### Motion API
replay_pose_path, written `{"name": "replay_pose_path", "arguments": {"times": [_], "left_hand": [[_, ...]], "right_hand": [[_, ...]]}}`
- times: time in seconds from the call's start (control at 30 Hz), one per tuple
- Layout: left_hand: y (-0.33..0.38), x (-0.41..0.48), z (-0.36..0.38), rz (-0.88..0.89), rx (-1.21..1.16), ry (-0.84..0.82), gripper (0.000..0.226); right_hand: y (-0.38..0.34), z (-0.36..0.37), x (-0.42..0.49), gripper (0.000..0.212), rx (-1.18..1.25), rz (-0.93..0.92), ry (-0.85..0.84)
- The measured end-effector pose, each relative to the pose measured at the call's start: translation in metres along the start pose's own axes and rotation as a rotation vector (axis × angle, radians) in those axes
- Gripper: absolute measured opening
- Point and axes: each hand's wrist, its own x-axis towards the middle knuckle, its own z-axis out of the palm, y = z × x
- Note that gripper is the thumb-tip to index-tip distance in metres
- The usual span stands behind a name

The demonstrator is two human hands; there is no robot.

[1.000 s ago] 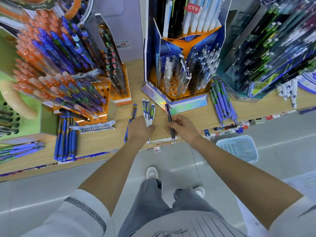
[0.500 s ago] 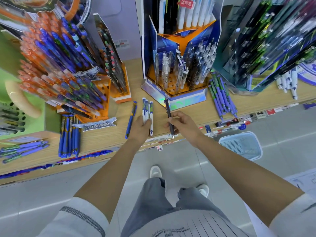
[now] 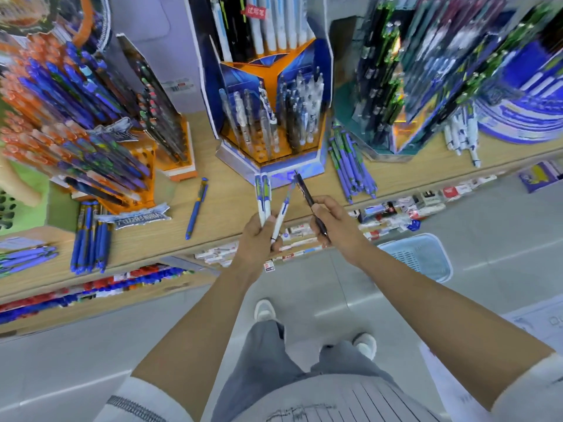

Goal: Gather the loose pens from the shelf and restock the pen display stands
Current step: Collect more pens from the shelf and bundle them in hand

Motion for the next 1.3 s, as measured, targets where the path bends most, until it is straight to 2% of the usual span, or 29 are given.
{"name": "replay_pose_path", "arguments": {"times": [0.17,0.3,0.43,0.53,0.6,0.67,0.8,1.0,1.13,1.3], "left_hand": [[-0.01,-0.02,0.097,-0.05,-0.033,-0.021,0.024],[-0.014,-0.027,0.188,-0.126,-0.048,-0.139,0.024],[-0.001,-0.027,0.262,-0.222,-0.093,-0.232,0.013],[0.016,-0.017,0.303,-0.194,-0.043,-0.27,0.018],[0.028,-0.004,0.328,-0.169,-0.022,-0.269,0.011],[0.037,0.013,0.348,-0.145,0.004,-0.233,0.002],[0.053,0.051,0.379,-0.065,0.094,-0.264,0.007],[0.07,0.103,0.416,-0.088,0.113,-0.245,0.028],[0.08,0.127,0.431,-0.116,0.071,-0.19,0.022],[0.084,0.159,0.444,-0.148,0.132,-0.062,0.01]], "right_hand": [[0.011,-0.076,-0.034,0.02,0.011,0.069,0.043],[0.013,-0.15,-0.068,0.015,0.017,0.008,0.097],[0.002,-0.222,-0.089,0.015,0.052,-0.008,0.172],[-0.008,-0.265,-0.09,0.012,0.037,-0.016,0.217],[-0.016,-0.289,-0.084,0.009,0.038,-0.032,0.25],[-0.024,-0.31,-0.071,0.011,0.053,-0.039,0.303],[-0.036,-0.345,-0.034,0.014,0.033,-0.076,0.332],[-0.055,-0.38,0.013,0.017,0.042,-0.031,0.352],[-0.059,-0.399,0.036,0.026,0.068,-0.005,0.309],[-0.063,-0.416,0.057,0.028,0.029,0.033,0.233]]}}
